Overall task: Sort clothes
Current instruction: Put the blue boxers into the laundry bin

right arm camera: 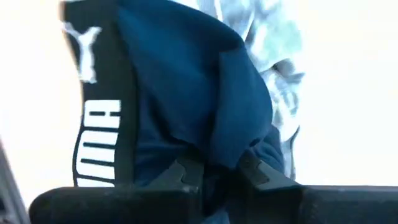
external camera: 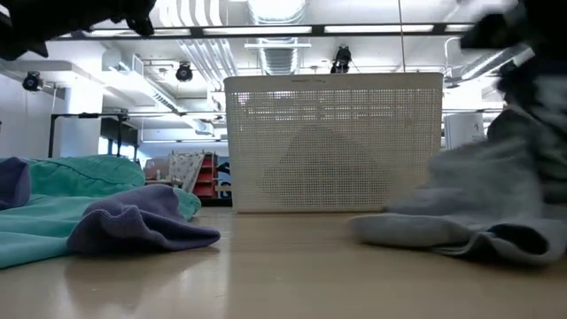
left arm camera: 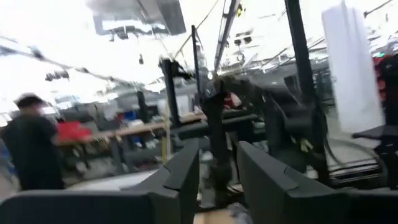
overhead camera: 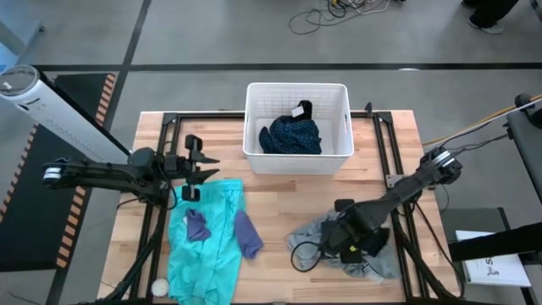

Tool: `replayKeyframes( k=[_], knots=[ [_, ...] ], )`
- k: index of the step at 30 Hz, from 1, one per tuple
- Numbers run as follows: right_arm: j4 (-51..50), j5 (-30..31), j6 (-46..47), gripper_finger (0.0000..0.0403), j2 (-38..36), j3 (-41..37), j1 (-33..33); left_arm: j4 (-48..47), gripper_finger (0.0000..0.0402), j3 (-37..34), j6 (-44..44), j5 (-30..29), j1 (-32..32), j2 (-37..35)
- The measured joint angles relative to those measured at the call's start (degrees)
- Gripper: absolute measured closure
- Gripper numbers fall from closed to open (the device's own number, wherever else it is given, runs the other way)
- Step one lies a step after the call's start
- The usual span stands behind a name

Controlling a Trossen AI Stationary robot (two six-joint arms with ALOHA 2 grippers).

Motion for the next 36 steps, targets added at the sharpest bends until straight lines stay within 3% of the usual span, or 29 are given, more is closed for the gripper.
replayKeyframes(
  k=[10, 25, 36],
  knots=[
    [-7.3, 15.3, -6.7, 0.0398, -1.2, 22.0, -0.7, -0.4, 0.0338, -1.2, 0.0, 2.3, 0.0, 3.0],
    [-5.5, 38.0, -24.0, 0.04, -1.2, 46.3, -9.1, -0.4, 0.0367, -1.2, 0.1, 2.7, 0.0, 4.3],
    [14.4, 38.9, -45.6, 0.04, -1.3, 52.0, -25.3, -0.2, 0.0367, -1.2, 0.0, 2.7, 0.0, 6.7]
  ],
)
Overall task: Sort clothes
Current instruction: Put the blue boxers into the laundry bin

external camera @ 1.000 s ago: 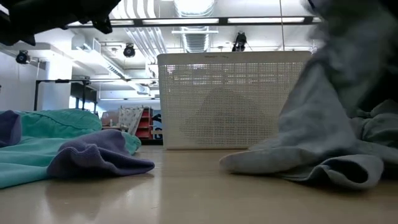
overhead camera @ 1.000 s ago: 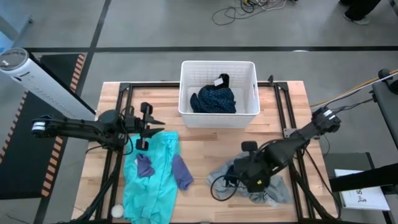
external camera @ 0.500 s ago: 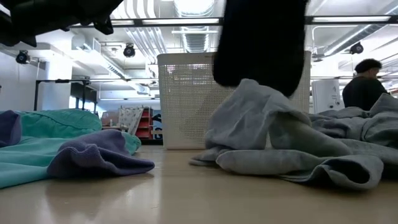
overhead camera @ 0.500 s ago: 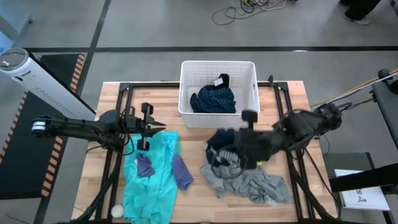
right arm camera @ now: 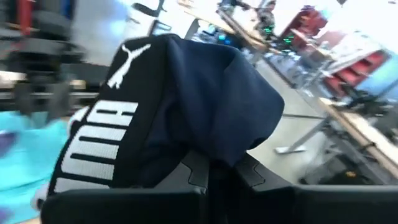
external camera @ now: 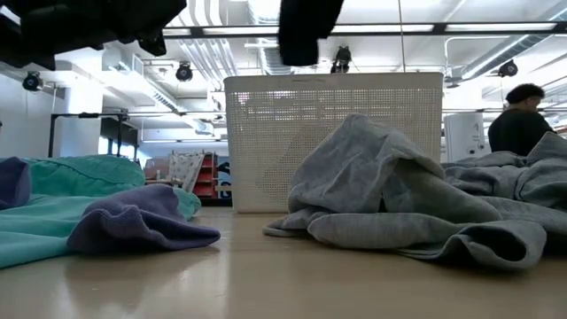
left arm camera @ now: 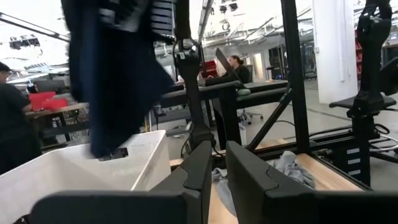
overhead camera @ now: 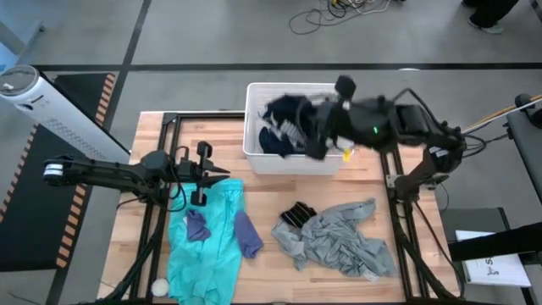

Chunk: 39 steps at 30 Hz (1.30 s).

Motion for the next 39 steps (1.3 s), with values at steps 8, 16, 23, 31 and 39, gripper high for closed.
replayKeyframes(
  k=[8, 16, 23, 31, 39],
  knots=[
    [-2.4, -11.1, 5.4, 0.04, 0.8, -0.7, -13.5, 0.0, 0.0367, 0.0, -0.4, 0.0, 0.0, 0.8],
    [-9.5, -22.7, 10.0, 0.04, 5.3, -6.0, -22.7, 0.1, 0.0367, 0.0, -0.9, 0.0, -0.2, 1.3],
    [-11.5, -31.3, 9.1, 0.04, 12.1, -14.1, -30.6, 0.1, 0.0367, -0.1, -1.1, 0.1, -1.0, 1.3],
    [-6.5, -41.5, 7.9, 0.04, 22.6, -18.5, -37.5, -0.2, 0.0367, -0.1, -1.1, 0.1, -1.1, 1.6],
    [-6.1, -44.3, 7.4, 0.0377, 29.5, -20.0, -38.9, -0.3, 0.0367, -0.1, -1.9, 0.1, -1.1, 1.6]
  ],
)
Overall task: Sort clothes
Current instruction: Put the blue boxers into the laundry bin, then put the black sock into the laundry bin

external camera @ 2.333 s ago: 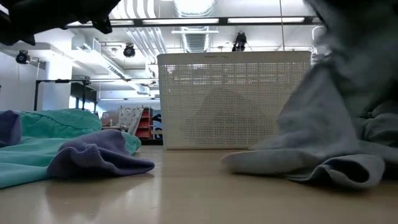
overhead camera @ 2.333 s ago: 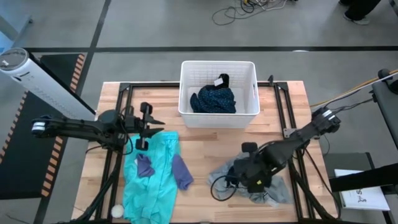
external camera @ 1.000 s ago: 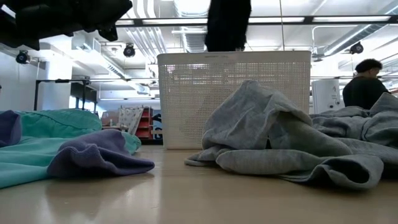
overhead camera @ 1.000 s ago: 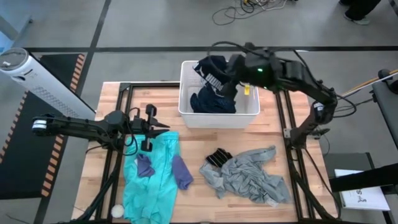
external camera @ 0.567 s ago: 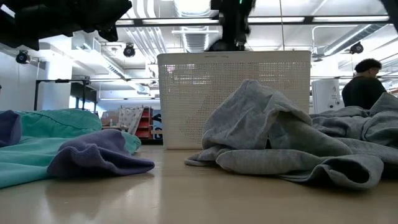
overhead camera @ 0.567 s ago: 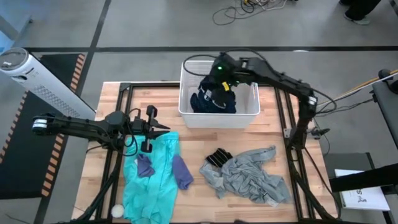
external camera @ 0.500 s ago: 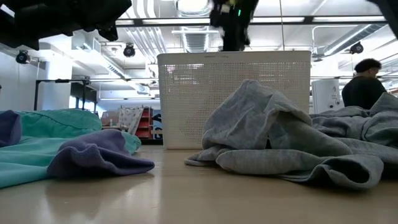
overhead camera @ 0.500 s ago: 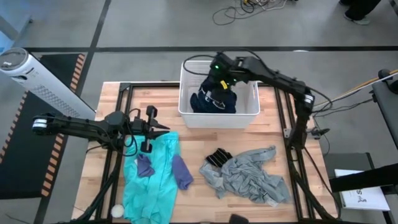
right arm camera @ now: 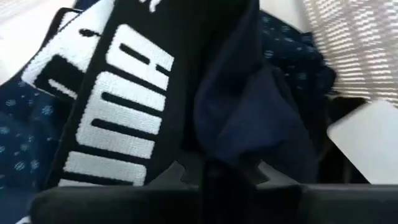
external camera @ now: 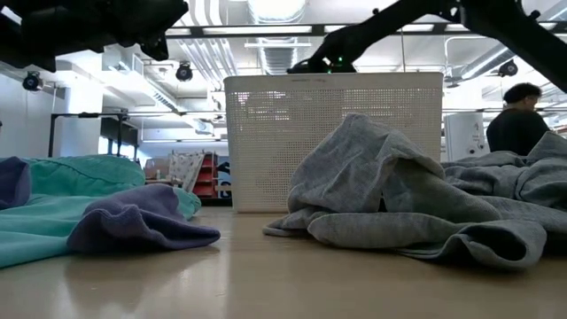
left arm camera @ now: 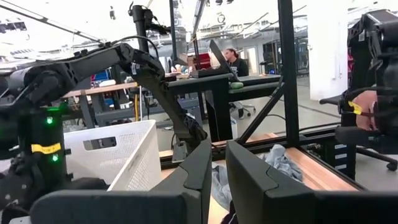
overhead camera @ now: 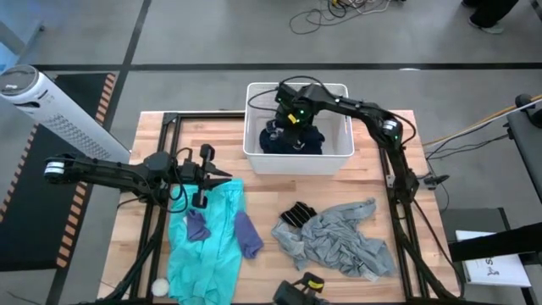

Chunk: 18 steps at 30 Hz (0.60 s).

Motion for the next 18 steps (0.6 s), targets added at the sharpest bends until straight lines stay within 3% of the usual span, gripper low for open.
replayKeyframes(
  k=[12, 18],
  knots=[
    [-20.3, 0.3, -1.2, 0.0233, -7.3, 15.0, 3.6, 0.0, 0.0367, 0.0, 0.0, 0.0, 0.0, 0.0],
    [-22.4, 0.2, 0.8, 0.0187, -15.5, 20.5, 8.4, 0.1, 0.0367, 0.0, 0.0, 0.0, 0.0, 0.0]
  ],
)
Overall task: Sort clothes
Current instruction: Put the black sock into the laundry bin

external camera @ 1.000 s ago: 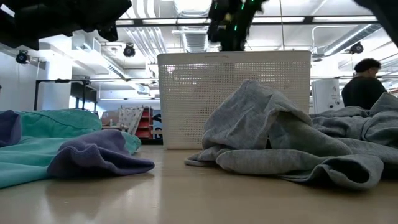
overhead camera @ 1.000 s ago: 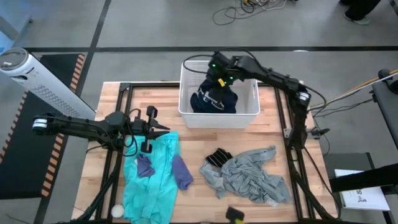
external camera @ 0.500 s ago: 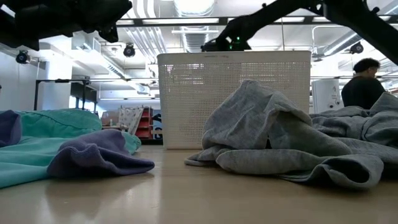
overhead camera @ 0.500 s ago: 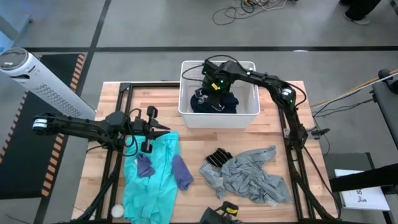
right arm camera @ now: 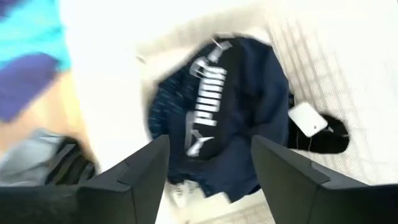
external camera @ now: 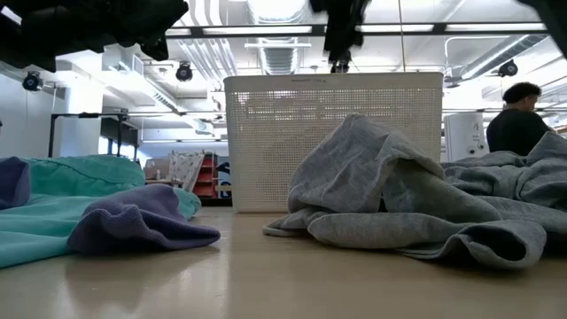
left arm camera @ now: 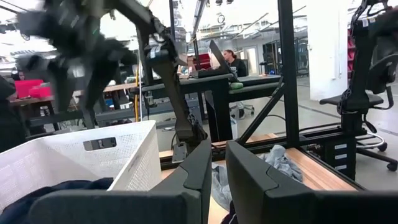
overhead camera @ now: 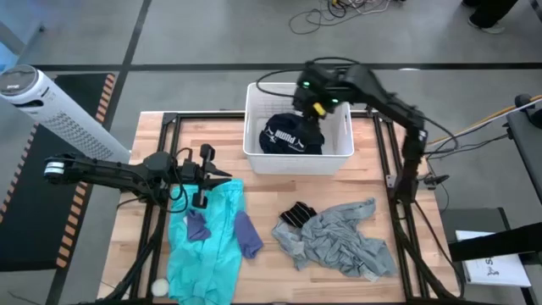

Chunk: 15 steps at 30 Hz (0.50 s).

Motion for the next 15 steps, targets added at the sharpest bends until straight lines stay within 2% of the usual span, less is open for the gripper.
replayKeyframes(
  k=[4, 8, 11, 15],
  knots=[
    [-0.1, -1.3, 0.5, 0.0183, -5.3, -0.9, 5.2, 0.0, 0.0367, 0.0, 0.0, 0.0, 0.0, 0.0],
    [0.4, -8.8, 0.8, 0.0195, -9.7, -4.8, 10.6, 0.2, 0.0367, 0.0, 0.0, 0.0, 0.0, 0.0],
    [1.1, -9.4, 2.7, 0.0203, -12.2, -10.0, 14.4, 0.2, 0.0367, 0.0, -0.3, 0.0, 0.0, 0.0],
    [6.7, -9.4, 5.3, 0.0207, -16.1, -21.0, 18.8, 0.2, 0.0367, 0.0, -0.5, 0.0, 0.0, 0.0]
  ],
)
